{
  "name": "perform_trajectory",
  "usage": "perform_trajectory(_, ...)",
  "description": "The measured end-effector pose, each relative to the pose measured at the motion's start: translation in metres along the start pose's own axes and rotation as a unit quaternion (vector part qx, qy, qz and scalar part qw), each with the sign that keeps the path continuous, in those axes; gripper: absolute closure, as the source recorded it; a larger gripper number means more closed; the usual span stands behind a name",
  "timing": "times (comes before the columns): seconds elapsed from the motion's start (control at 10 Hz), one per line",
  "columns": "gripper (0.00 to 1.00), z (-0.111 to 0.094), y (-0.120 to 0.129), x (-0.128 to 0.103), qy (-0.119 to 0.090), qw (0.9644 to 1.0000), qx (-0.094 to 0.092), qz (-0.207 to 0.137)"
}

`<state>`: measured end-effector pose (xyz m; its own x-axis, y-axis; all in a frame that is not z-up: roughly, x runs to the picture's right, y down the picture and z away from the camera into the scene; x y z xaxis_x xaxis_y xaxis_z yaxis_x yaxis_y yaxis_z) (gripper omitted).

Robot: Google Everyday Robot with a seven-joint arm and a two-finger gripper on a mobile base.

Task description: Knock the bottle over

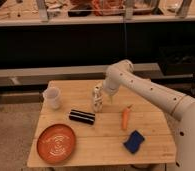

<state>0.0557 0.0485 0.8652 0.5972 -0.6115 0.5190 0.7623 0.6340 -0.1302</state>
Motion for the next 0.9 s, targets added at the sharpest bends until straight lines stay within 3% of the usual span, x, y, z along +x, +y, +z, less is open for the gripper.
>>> perform_trajectory(0.6,0.95,0.004,-0.018,-0.016,-0.012,0.9995,-0.001,-0.029)
perform_trajectory(0.7,1.00,0.005,-0.026,-0.025,-0.016,0.9991,-0.001,-0.039)
perform_trajectory(0.9,1.00,0.008,-0.035,-0.041,-0.025,0.9983,-0.002,-0.053)
